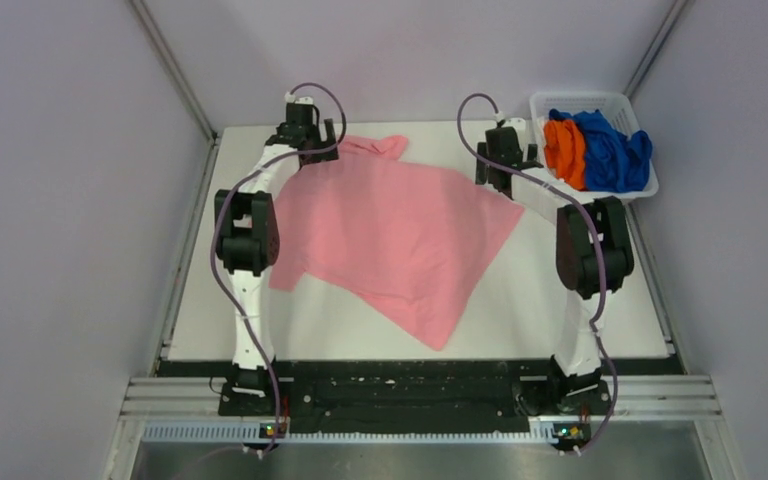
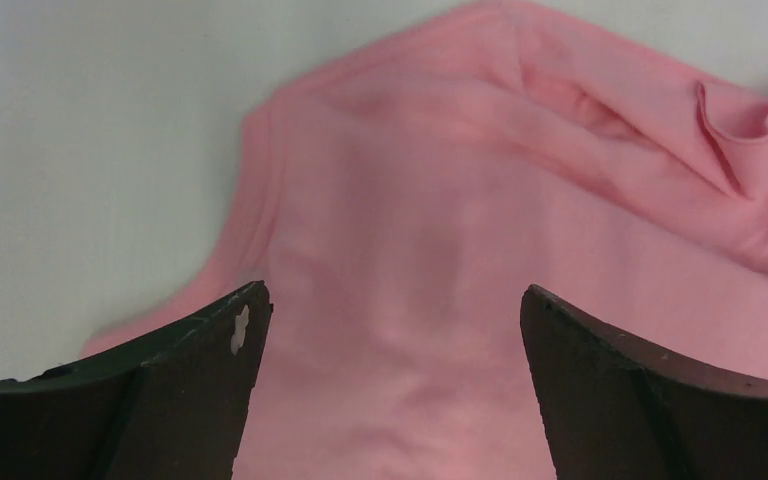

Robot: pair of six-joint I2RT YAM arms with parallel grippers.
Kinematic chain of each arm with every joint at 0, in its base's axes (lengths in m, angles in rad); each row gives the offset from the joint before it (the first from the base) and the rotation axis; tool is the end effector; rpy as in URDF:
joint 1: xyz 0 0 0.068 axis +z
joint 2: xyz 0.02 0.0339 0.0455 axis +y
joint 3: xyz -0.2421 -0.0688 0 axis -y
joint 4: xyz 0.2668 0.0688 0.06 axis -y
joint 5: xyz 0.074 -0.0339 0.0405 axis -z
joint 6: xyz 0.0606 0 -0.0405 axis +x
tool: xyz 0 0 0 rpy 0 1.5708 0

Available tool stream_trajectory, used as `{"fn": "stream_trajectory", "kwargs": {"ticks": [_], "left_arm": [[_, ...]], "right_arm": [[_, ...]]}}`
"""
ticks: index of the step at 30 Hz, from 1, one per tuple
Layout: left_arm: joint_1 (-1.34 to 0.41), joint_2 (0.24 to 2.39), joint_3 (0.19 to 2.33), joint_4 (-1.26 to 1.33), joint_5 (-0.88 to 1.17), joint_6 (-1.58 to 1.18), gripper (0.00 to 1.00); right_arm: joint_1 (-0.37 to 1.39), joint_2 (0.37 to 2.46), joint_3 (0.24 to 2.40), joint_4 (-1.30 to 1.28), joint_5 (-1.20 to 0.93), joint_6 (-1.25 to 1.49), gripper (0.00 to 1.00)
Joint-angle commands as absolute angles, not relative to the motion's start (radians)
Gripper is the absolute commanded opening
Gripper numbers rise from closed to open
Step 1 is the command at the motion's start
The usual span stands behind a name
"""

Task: Fold and stack the t-shirts
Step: Flatten out the tshirt

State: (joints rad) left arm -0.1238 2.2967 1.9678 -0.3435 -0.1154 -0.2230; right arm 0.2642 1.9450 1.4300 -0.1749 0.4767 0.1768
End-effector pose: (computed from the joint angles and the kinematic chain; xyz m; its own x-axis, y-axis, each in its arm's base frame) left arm 0.5542 -0.0619 0.1816 -0.6102 -0.1455 -0.7788 -0.1042 0.9892 -0.1031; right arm 0.4598 0.0956 0.1783 -0.5855 0.0035 -0.8106 0.2160 0.9645 -0.1518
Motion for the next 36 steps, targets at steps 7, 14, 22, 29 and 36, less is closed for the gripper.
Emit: {"fn": "stream_trajectory", "kwargs": {"ticks": [7,14,22,29,36], "left_arm": [[-0.113,2.042,1.723,-0.246,-0.092,-0.268,0.99],[-0.04,2.026,1.546,-0.319,-0.02,-0.449,0.99],[0.045,1.96,1.3,-0.307,0.171,-0.612,0.99],[0.042,1.688,0.942,-0.349,0.087,-0.687,0.99],[-0.052,1.441,0.718,-0.555,0.12,-0.753,0.99]], "right_arm": [[0.278,1.813,1.364,-0.157,0.205,0.345,0.99],[0.425,1.71,1.161,-0.224,0.094,0.45,0.99],[0.481,1.764,1.107,-0.258,0.169,0.545,0.99],[0.434,1.791,1.087,-0.349,0.273,0.518,0.99],[0.326,1.756,1.019,-0.366,0.241,0.483,0.99]]}}
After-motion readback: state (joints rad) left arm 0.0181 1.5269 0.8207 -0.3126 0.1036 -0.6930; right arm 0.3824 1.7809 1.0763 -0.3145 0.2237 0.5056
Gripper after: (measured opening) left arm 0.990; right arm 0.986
